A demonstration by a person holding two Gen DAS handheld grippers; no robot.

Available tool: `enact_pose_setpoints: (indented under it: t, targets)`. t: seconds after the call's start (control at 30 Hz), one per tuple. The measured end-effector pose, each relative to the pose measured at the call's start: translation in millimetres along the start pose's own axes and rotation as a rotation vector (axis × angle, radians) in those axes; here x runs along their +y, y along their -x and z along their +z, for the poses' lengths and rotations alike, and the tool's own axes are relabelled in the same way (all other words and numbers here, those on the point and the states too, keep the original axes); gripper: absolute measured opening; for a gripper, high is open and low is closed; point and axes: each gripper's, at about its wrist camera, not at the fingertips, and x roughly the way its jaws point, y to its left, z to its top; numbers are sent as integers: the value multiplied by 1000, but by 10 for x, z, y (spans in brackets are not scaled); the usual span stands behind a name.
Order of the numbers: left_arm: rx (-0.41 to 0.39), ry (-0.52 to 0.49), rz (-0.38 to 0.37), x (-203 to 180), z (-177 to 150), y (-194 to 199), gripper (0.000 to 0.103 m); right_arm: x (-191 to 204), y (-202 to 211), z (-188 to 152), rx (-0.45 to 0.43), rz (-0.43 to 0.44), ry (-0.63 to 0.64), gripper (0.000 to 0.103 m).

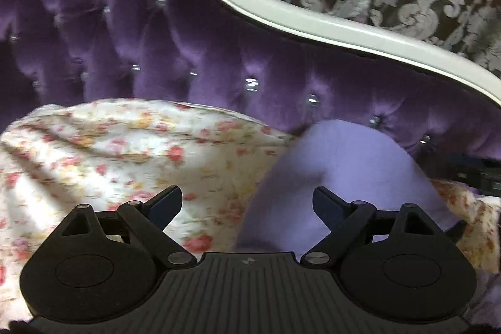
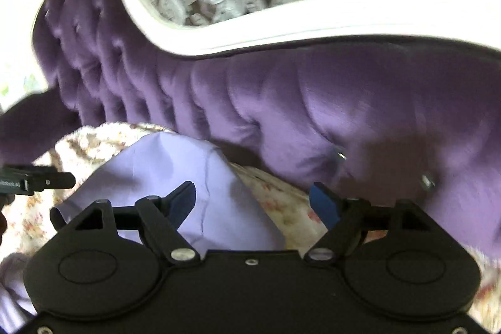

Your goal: Fold small clothes

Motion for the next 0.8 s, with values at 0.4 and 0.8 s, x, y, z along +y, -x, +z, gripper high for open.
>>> enact_pose_setpoints:
  t: [0.4, 0.8]
  targets:
    - [121, -53, 19, -42, -425, -496, 93, 383, -736, 108, 55, -6, 146, 66]
    - [67, 87, -33, 58, -343, -34, 92, 786, 286, -186, -212, 16, 392, 9]
